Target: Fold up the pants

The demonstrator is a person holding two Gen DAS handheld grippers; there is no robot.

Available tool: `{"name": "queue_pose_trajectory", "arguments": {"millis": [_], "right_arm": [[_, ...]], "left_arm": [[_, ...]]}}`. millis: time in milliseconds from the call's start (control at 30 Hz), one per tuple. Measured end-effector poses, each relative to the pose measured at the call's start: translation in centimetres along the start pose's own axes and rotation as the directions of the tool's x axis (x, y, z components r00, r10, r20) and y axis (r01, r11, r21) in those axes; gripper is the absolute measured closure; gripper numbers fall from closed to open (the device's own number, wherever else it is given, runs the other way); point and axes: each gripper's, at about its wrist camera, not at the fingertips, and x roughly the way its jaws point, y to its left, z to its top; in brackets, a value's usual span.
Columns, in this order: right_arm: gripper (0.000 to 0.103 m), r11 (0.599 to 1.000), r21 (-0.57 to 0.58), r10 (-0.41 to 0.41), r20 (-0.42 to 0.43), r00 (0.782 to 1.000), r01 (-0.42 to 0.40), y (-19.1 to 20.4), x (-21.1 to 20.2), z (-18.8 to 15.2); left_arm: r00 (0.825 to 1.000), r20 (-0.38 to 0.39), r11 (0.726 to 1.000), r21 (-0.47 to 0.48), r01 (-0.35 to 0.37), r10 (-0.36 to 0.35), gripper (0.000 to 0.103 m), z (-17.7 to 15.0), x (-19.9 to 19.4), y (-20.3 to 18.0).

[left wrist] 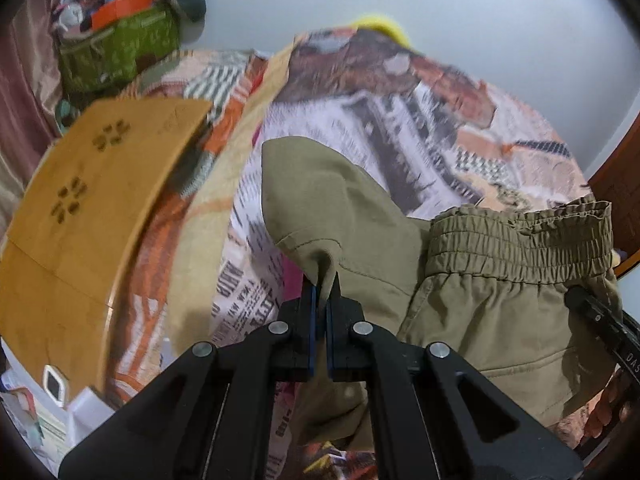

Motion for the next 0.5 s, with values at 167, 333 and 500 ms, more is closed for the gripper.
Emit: {"name": "queue_pose_trajectory", "arguments": {"millis": [167, 333, 500], "right_arm": [[0.084, 0.998, 0.044, -0.035, -0.094, 0.995, 0.039, -1.5, 1.7, -1.1], [0.074, 0.995, 0.043, -0.081, -0.119, 0.990, 0.087, -2.5, 0.6, -2.2], [0.058, 0.993, 0.050, -0.105, -0.120, 0.987, 0.111, -2.4, -1.8, -3.7]], "left_arm": [[0.995, -0.051, 0.997, 0.006, -0.081, 0.082, 0.089, -1.4, 2.8, 1.5], [0.988, -0.093, 0.992, 0.038, -0.118, 0.121, 0.076, -2.6, 2.7, 2.2], [0.989, -0.074, 0.991, 0.059, -0.124, 0.128, 0.065, -3.8, 0.1, 1.8]]}}
